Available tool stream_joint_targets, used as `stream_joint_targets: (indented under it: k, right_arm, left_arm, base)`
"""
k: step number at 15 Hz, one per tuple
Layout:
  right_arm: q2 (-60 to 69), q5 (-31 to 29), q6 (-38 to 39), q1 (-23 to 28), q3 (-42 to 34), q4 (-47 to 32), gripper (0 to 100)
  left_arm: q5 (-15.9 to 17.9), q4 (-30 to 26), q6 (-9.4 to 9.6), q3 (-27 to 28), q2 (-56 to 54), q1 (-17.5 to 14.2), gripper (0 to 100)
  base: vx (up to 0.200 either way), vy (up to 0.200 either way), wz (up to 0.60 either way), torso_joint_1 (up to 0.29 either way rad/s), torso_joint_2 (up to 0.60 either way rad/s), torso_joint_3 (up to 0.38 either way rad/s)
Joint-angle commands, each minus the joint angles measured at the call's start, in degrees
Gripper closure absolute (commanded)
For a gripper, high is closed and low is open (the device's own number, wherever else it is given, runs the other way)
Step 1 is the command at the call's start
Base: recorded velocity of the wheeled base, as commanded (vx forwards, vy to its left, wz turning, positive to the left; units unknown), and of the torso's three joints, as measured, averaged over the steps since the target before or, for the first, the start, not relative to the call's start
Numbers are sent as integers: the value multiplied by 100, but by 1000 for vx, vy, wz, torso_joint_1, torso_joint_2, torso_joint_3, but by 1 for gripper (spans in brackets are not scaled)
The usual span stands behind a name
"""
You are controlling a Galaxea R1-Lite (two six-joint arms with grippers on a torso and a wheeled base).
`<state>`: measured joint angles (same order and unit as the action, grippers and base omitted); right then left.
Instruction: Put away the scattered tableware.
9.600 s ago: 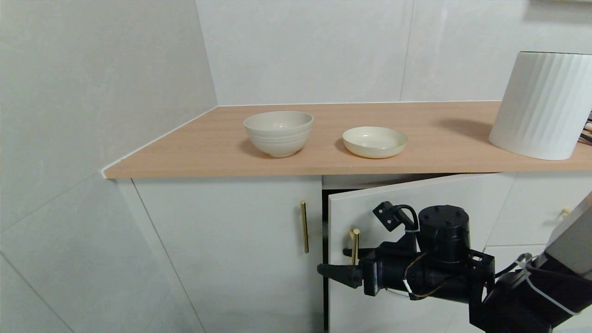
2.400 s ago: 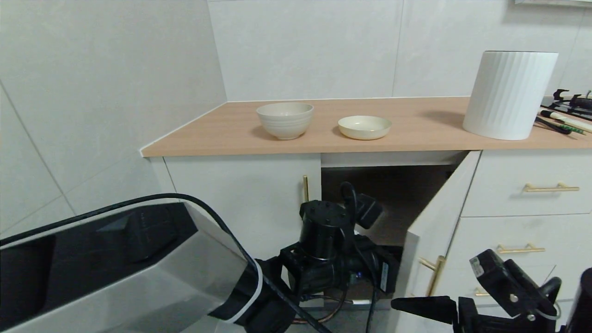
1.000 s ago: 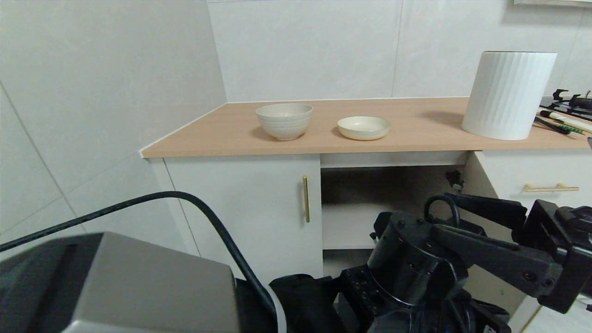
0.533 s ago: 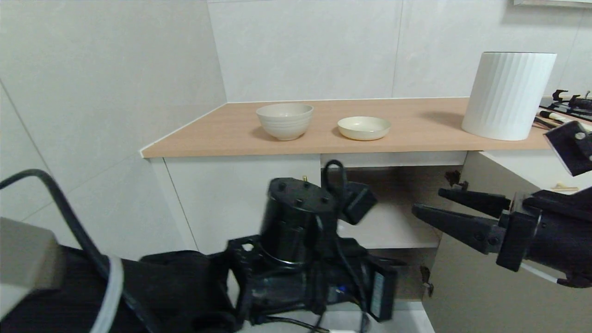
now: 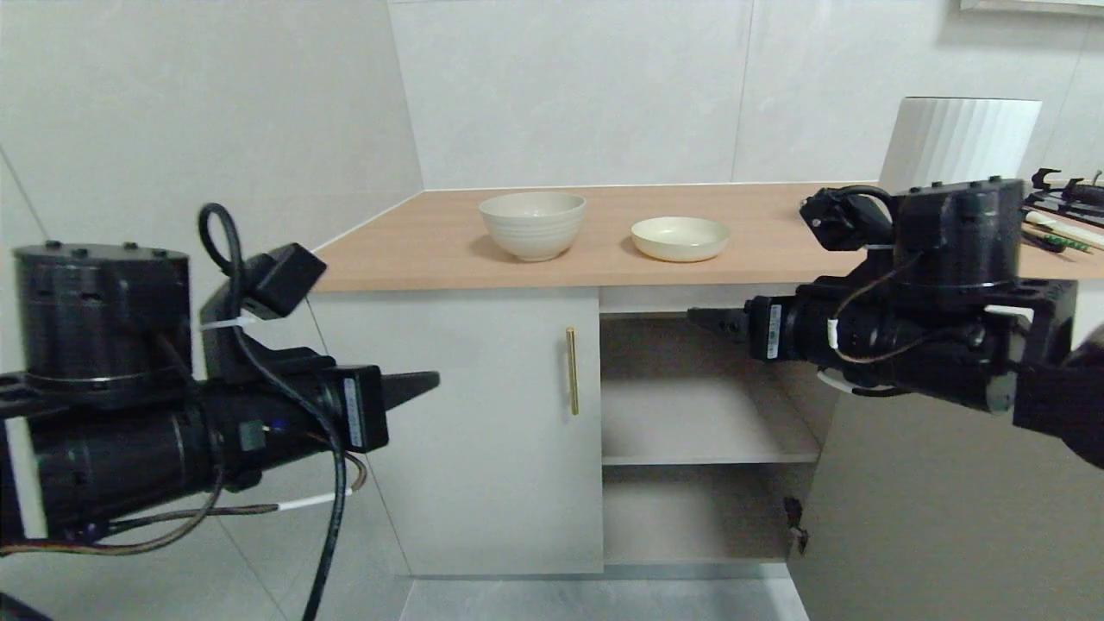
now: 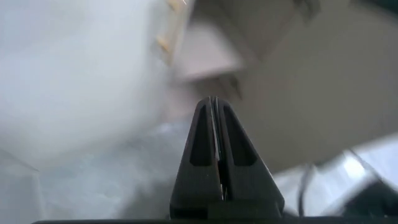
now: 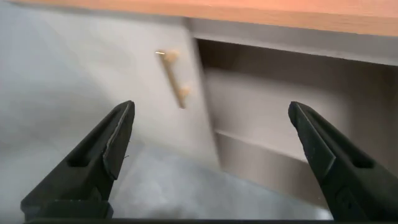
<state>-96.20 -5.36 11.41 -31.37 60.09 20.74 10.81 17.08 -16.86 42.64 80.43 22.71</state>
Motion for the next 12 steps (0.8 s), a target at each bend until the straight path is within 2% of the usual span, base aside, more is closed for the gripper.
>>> stream_joint_targets:
  k: [1,2,5,8,12]
  right_arm:
    - [-497,-149,37,113,970,-913,0]
    - [-391,-105,379,113,987,-1247,0]
    - [-119,-255,441,87,987,-1406,0]
    - [532,-246,503,78,996,-2091,0]
    - [857,-255,546,78,987,-2320,0]
  left_arm:
    - [-18,-47,7,95,-371,-399,100]
    - [-18,-47,7,157,-318,-540,0]
    - [9,-20,-10,236,-300,-610,0]
    - [-9,94,-10,262,-414,-680,0]
    - [-18,50,-2,280,-476,-680,0]
  base:
    - [0,0,0,0,0,0]
    - [0,0,0,0,0,0]
    - [0,0,0,0,0,0]
    - [0,0,0,0,0,0]
    - [0,0,0,0,0,0]
